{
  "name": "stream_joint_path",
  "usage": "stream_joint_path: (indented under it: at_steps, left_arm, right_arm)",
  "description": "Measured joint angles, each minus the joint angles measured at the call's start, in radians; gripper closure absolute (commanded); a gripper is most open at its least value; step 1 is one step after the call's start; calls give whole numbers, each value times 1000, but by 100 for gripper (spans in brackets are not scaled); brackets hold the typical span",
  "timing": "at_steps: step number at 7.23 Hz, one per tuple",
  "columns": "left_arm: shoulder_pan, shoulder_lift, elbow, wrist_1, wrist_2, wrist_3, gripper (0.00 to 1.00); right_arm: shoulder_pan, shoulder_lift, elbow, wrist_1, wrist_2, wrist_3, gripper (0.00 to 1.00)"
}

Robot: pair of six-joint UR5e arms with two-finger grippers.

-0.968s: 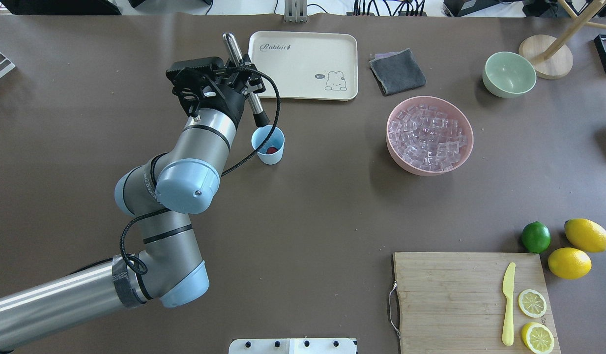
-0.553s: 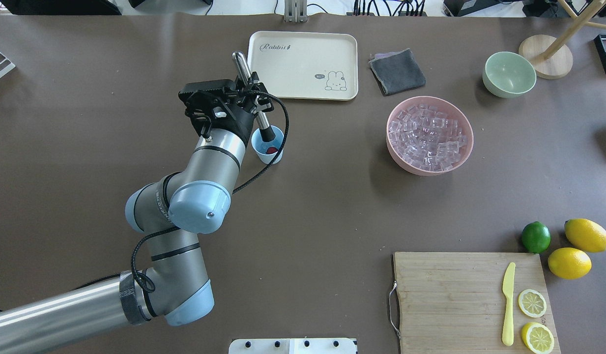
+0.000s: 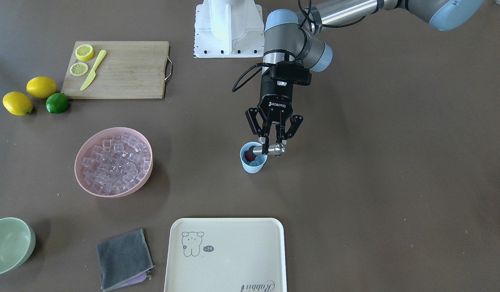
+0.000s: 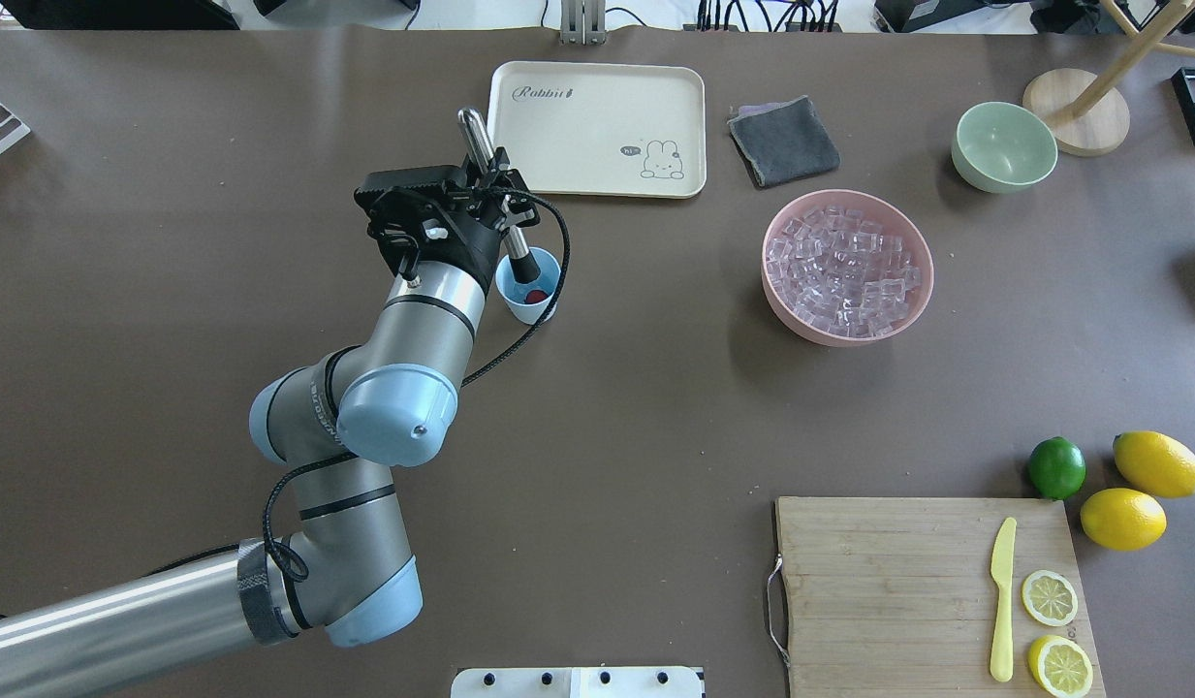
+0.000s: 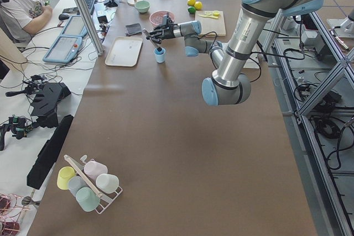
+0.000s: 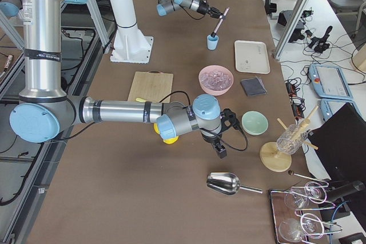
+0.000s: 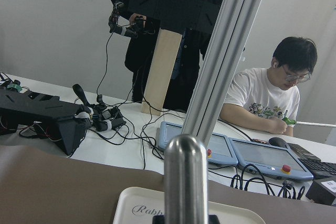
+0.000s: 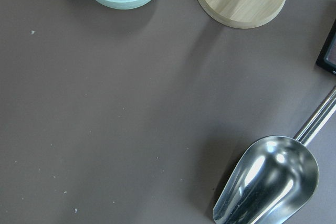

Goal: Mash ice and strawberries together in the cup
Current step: 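Press the muddler down and up inside the cup with the left gripper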

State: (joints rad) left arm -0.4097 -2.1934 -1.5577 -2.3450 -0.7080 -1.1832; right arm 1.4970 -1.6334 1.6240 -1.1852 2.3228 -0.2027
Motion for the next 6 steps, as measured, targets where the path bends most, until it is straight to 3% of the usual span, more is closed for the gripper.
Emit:
stream_joint_path:
  at_steps: [6]
  left_arm:
    - [10,-11,58,-11,1,-13,100]
  right_arm:
    - [0,-3,5,1,0,5,1]
